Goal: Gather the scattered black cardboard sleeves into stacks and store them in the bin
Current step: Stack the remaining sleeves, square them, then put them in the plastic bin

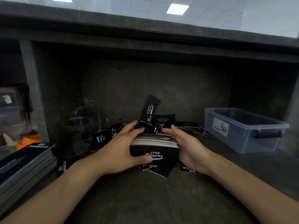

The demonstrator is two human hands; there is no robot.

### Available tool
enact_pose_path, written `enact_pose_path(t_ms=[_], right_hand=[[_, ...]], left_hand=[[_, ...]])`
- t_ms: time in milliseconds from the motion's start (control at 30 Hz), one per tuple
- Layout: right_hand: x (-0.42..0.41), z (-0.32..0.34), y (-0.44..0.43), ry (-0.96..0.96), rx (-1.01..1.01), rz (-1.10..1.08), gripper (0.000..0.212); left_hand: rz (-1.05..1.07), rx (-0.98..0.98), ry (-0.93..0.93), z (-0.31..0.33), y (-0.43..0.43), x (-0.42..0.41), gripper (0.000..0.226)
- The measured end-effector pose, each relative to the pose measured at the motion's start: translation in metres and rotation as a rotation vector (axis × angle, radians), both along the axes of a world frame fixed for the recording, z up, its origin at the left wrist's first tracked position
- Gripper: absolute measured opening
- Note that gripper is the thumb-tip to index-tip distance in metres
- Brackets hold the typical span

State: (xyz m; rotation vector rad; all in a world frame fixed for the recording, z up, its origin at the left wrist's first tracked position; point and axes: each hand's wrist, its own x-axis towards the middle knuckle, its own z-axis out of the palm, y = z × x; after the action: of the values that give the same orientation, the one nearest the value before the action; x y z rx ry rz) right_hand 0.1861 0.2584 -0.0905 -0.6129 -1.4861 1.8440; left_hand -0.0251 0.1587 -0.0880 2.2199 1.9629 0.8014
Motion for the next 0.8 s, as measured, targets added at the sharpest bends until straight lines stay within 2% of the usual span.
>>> enact_pose_path(t_ms=[67,133,267,333,433,533,667,800], right_hand=[[-0.001,-0.002,0.006,-0.057,0.109,-0.106,0.03],[0.001,-0.004,0.012,-0.182,0.258,-0.136,0.028],[0.011,0.002,0.017,-0.313,0.368,-0.118,0.032],[0.016,0.004,0.016,-0.321,0.404,-0.112,0.03],[0.023,0.005,0.014,-0.344,0.602,-0.176,0.02],[0.031,0.01,0.014,-0.343,0.774,-0.203,0.011],[0.033,0.015,0.012,-0.364,0.771,-0.186,0.009],[0.032,0.018,0.012,-0.373,0.732,-0.181,0.011]], left_hand=[[0.025,0.009,-0.012,-0.001,0.002,-0.002,0.113],[0.046,-0.005,0.003,0.0,0.001,-0.003,0.114],[0.07,-0.008,0.17,0.004,-0.002,-0.003,0.083],[0.038,-0.01,0.137,0.005,-0.003,-0.002,0.078],[0.019,-0.038,0.129,0.006,-0.007,0.0,0.083],[0.07,-0.043,0.329,0.009,-0.007,0.001,0.093],[0.109,-0.028,0.474,0.012,-0.006,0.005,0.098],[0.01,0.017,0.38,0.011,-0.013,0.012,0.086]])
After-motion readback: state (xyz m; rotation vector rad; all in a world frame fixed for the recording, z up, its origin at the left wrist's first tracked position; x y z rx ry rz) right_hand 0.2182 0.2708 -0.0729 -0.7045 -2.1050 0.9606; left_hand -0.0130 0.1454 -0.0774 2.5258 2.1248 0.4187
